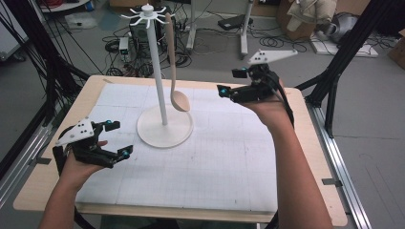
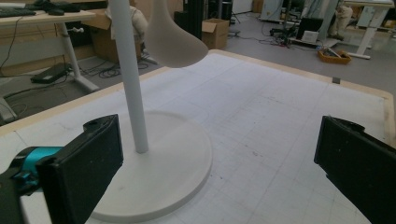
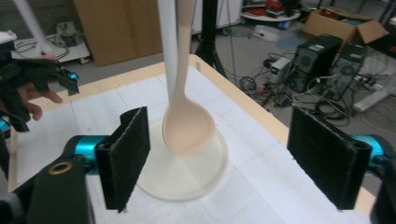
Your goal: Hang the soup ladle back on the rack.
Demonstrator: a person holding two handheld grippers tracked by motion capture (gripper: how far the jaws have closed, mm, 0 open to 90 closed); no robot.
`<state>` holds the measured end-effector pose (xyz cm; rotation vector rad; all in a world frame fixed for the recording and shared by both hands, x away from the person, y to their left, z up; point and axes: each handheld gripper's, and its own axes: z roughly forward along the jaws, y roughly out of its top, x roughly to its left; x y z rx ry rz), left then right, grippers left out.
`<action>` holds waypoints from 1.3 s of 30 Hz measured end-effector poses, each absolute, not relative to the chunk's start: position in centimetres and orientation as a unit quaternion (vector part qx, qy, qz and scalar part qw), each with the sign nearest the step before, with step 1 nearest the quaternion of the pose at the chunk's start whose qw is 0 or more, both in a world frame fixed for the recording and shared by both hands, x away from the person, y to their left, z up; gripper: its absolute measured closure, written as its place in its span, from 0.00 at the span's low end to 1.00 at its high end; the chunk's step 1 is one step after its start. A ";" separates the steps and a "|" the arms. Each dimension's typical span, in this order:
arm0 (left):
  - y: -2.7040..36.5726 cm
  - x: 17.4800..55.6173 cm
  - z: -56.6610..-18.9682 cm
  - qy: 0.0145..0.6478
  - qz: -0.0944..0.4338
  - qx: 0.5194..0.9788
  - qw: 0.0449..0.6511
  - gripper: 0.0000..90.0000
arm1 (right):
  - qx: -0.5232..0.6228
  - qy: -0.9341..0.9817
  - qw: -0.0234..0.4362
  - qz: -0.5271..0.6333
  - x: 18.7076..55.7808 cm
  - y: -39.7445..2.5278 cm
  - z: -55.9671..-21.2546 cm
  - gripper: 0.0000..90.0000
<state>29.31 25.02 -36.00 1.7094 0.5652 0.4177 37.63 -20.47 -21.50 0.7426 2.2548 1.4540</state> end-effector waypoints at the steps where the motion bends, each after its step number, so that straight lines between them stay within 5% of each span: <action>1: 25.0 29.4 -36.0 0.246 0.179 0.739 0.601 0.02 | 0.270 0.794 0.177 0.515 37.2 -21.0 -21.9 0.19; 12: 24.3 30.3 -36.5 0.245 0.164 0.747 0.595 0.02 | 0.345 0.751 0.176 0.534 33.6 -26.8 -28.5 0.12; 19: 24.2 30.9 -37.0 0.255 0.157 0.750 0.590 0.02 | 0.375 0.733 0.167 0.543 33.1 -28.5 -32.3 0.01; 26: 24.1 31.3 -37.3 0.259 0.155 0.750 0.589 0.02 | 0.388 0.736 0.148 0.535 33.2 -28.7 -35.6 0.01; 39: 24.7 31.4 -38.3 0.273 0.147 0.745 0.591 0.02 | 0.385 0.750 0.155 0.515 33.4 -27.8 -36.8 0.01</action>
